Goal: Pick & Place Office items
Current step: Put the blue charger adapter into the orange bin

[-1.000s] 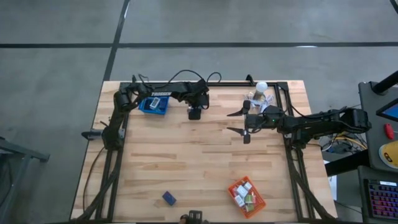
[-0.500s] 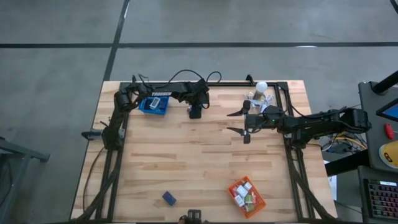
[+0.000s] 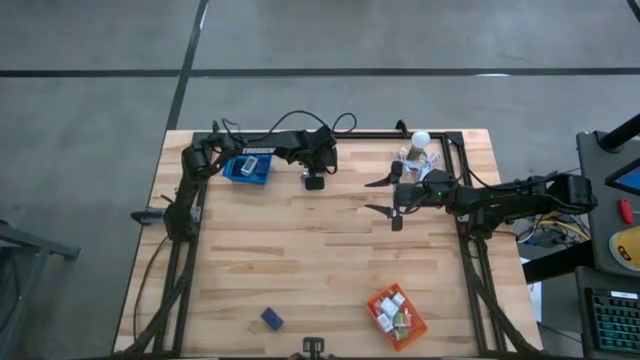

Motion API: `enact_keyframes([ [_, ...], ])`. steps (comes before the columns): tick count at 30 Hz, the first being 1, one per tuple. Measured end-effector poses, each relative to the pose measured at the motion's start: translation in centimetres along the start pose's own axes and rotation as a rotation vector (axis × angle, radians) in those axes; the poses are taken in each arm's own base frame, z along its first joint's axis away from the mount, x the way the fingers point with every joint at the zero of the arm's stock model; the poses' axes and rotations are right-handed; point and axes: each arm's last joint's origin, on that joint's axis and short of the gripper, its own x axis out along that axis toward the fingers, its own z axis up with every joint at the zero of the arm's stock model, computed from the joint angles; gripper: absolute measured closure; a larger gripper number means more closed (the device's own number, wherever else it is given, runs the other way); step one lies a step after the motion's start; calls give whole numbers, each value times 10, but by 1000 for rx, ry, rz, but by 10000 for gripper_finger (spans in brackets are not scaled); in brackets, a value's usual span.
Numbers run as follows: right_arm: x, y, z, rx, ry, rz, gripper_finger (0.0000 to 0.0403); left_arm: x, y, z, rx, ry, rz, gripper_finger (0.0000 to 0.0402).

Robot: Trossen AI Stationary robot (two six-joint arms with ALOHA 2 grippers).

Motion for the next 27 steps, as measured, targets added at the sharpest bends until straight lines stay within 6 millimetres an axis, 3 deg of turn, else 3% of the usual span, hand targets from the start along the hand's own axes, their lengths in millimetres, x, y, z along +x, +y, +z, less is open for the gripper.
enact_keyframes([
  [20, 0, 0, 0, 53, -1, 3, 145, 3, -3, -3, -2, 15, -40, 401],
  [27, 0, 0, 0, 52, -2, 2, 145, -18, 9, 2, -18, -22, 66, 383],
])
